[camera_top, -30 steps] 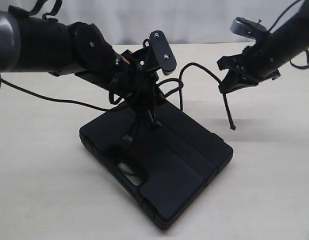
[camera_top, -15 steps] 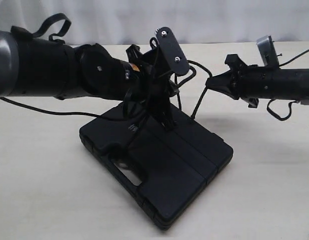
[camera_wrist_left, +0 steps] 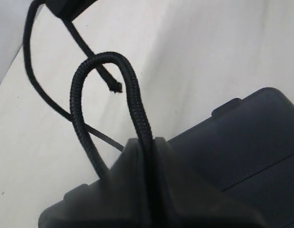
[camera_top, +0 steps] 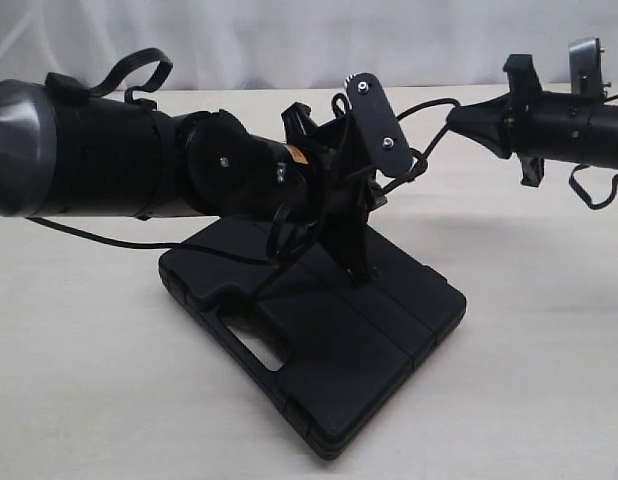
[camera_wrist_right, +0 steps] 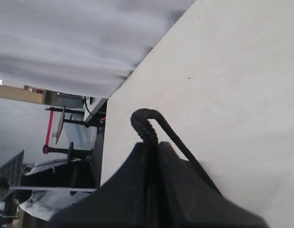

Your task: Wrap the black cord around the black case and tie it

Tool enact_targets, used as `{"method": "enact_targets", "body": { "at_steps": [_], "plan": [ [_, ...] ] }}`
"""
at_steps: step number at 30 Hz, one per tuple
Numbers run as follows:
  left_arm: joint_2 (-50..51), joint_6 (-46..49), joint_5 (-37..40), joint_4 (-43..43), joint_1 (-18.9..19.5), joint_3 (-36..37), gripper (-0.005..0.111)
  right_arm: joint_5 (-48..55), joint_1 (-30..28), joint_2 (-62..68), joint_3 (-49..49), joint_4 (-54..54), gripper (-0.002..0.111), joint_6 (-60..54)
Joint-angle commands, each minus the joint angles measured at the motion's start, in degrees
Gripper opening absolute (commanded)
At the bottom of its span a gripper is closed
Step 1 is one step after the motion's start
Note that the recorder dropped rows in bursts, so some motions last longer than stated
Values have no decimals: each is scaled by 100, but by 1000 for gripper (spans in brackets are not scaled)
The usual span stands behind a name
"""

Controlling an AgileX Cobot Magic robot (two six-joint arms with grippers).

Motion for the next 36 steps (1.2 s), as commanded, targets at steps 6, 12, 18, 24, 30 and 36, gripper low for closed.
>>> {"method": "enact_targets", "body": {
  "at_steps": [6, 12, 18, 24, 30, 36],
  "plan": [
    [-48, -2, 177, 165, -26, 14, 0, 1006, -269, -214, -214, 19, 4, -765],
    [-48, -2, 229, 229, -26, 14, 0, 805, -181, -1028, -212, 19, 4, -1328],
    [-48, -2, 291, 279, -26, 14, 0, 785, 427, -1763, -212, 19, 4, -2173],
    [-48, -2, 416, 279, -26, 14, 0, -426, 1163, -2022, -223, -598, 4, -2242],
    [-48, -2, 599, 279, -26, 14, 0, -2513, 953, -2304, -223, -3021, 8, 684],
    [-48, -2, 418, 291, -26, 14, 0, -2417, 163, -2310, 230, -4972, 46, 3736]
  ]
}}
